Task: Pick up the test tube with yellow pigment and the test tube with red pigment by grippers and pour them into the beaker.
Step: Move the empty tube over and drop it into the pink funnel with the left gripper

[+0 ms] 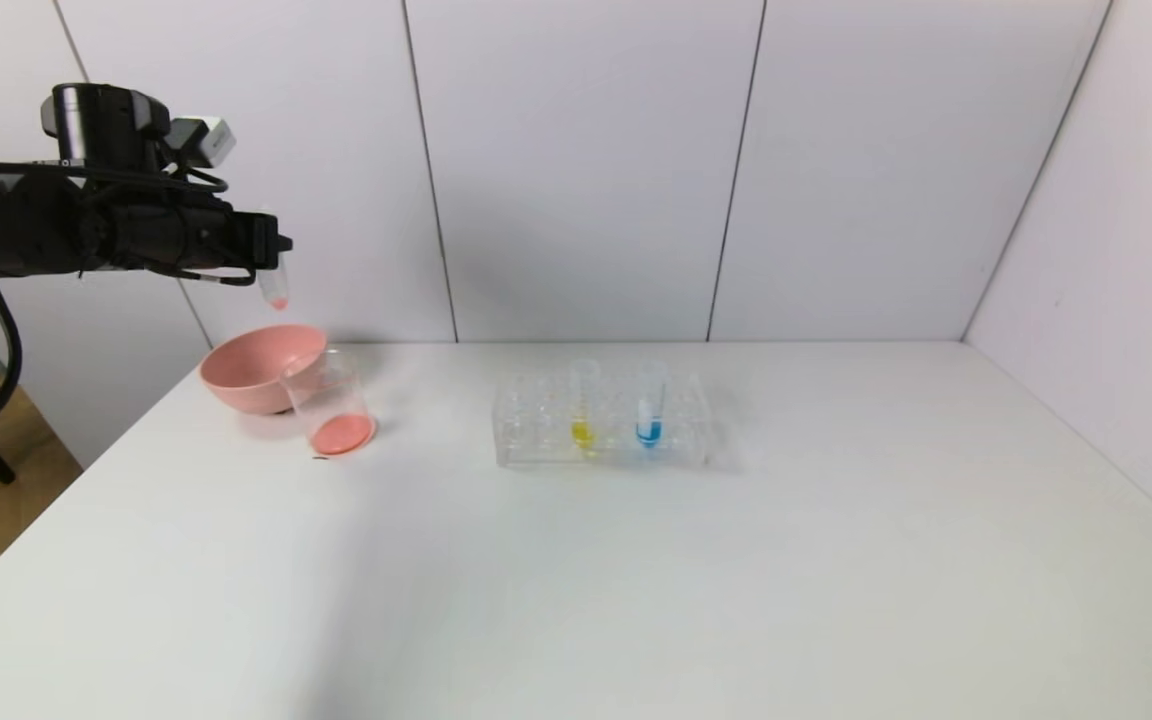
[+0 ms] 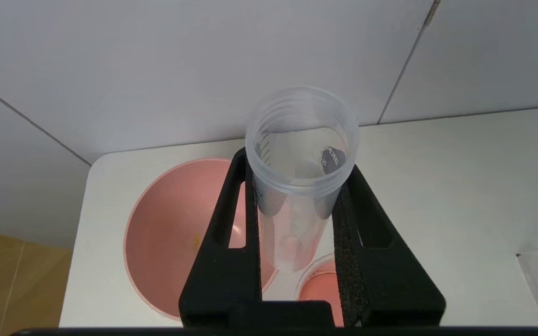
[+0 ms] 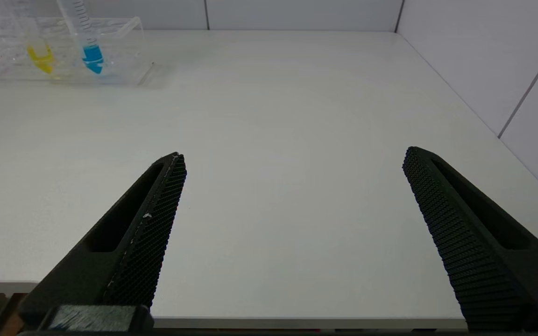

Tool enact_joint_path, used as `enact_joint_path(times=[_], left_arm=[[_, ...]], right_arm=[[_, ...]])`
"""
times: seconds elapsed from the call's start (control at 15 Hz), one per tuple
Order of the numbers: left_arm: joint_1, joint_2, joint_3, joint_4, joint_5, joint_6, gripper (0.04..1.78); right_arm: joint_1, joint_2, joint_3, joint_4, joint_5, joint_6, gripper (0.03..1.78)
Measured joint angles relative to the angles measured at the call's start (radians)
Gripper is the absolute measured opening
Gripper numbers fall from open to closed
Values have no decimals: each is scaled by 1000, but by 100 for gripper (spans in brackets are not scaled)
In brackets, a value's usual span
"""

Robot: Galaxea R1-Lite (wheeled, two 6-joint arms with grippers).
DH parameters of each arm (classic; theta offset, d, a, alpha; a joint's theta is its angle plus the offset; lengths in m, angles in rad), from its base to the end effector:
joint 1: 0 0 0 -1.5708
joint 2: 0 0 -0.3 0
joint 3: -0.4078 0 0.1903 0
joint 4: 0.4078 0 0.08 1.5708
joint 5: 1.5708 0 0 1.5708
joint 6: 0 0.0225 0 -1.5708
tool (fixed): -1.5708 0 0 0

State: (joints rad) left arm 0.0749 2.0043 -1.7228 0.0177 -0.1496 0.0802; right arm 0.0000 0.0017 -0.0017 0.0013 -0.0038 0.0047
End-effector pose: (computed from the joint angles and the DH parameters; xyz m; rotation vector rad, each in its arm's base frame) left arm 0.4116 0.0275 0.2661 0.0460 0.2942 -0.0860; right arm -0.0228 -0.0001 0.0758 0.0047 0.0013 -0.0038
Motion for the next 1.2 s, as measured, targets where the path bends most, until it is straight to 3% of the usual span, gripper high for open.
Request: enact_joint_path(times=[0.27, 1.2], left_arm=[[10, 15, 51, -113, 1, -102, 45], [103, 200, 57, -286, 0, -152, 45]], right_arm=[[0, 0, 0, 0, 0, 0, 170], [0, 0, 0, 0, 0, 0, 170]])
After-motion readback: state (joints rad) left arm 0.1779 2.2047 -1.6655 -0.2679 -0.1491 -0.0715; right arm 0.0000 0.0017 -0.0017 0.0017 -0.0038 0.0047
